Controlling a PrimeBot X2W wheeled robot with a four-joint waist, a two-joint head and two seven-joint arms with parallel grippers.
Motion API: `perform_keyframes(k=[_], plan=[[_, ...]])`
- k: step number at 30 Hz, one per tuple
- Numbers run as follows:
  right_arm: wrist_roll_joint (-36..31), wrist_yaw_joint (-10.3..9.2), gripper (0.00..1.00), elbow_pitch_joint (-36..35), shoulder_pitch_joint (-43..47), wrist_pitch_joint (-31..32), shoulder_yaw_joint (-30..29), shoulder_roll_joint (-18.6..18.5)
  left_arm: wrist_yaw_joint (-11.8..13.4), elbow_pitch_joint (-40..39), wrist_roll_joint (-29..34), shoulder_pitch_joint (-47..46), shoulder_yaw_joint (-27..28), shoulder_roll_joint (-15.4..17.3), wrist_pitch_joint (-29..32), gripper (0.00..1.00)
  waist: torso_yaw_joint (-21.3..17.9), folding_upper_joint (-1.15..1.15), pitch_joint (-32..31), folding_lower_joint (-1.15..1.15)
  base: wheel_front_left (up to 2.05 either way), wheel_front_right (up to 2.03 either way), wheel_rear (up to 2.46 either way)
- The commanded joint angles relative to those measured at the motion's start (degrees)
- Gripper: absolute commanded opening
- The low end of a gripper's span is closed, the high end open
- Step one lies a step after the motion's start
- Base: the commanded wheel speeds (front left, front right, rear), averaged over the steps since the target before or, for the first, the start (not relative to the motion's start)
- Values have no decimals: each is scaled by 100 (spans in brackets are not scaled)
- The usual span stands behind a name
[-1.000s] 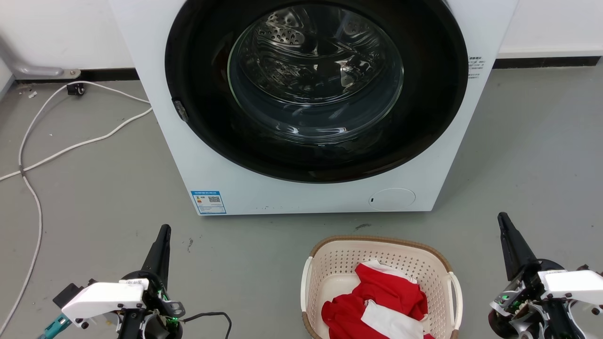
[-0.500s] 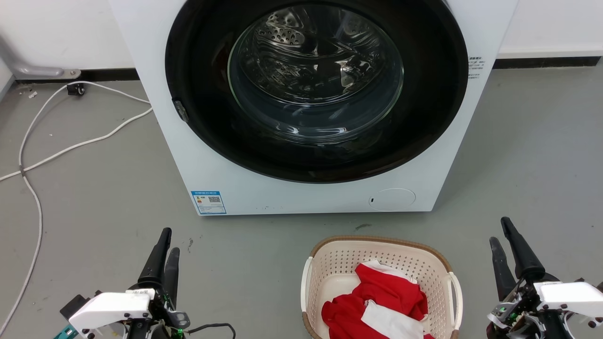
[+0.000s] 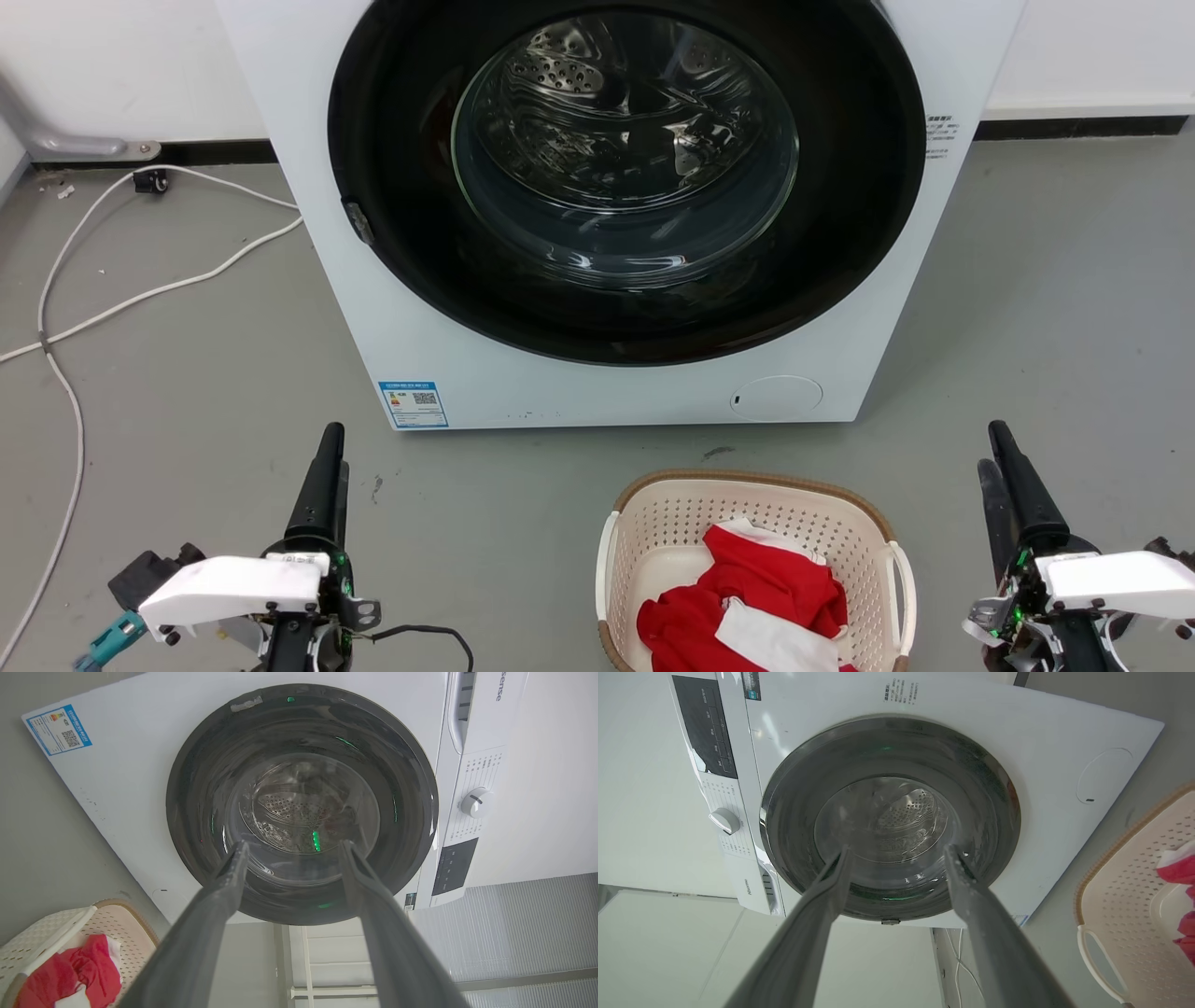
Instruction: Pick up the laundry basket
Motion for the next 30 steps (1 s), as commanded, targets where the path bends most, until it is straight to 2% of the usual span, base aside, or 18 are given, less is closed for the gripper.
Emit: perform_keyframes(k=[1, 19, 30], plan=[[-146, 0, 100, -139, -64, -41, 0, -16, -8, -140, 156, -178, -30, 22, -40, 100, 0, 0, -1, 0, 0, 0, 0], [-2653, 0, 100, -535, 74, -444, 193, -8, -11, -375, 2447, -200, -283, 18, -437, 100, -7, 0, -41, 0, 0, 0, 0], [-3932, 0, 100, -513, 116, -638, 299, -3, 44, -302, 3442, -222, -454, 15, -648, 100, -8, 0, -62, 0, 0, 0, 0]])
